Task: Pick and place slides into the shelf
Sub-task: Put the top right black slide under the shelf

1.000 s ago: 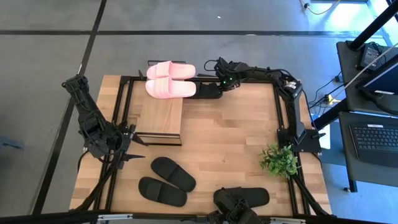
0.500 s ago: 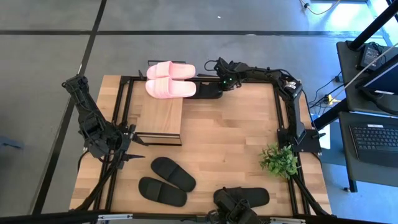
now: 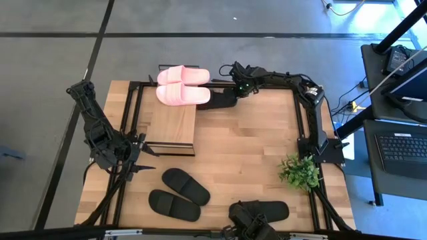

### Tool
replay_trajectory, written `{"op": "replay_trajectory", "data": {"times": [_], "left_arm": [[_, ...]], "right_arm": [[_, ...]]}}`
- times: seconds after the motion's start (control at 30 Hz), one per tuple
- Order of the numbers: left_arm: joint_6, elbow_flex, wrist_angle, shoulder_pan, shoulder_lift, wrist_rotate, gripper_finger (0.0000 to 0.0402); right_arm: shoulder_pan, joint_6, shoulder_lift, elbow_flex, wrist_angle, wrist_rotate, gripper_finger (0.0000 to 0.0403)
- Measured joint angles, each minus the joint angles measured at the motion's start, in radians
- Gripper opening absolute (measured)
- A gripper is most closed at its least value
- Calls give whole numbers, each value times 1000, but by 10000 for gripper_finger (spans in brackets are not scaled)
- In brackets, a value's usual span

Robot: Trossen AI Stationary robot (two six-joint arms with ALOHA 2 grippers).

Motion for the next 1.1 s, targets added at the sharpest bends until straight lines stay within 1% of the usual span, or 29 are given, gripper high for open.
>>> {"op": "replay_trajectory", "data": {"times": [0.23,0.47,0.77,1.1], "left_arm": [[3,0,0,0,0,0,217],[3,0,0,0,0,0,217],[3,0,0,0,0,0,217],[2,0,0,0,0,0,217]], "right_arm": [[19,89,2,0,51,-50,13],[47,222,2,0,154,-54,13],[63,388,2,-1,181,-51,12],[76,445,2,-1,251,-23,12]]}}
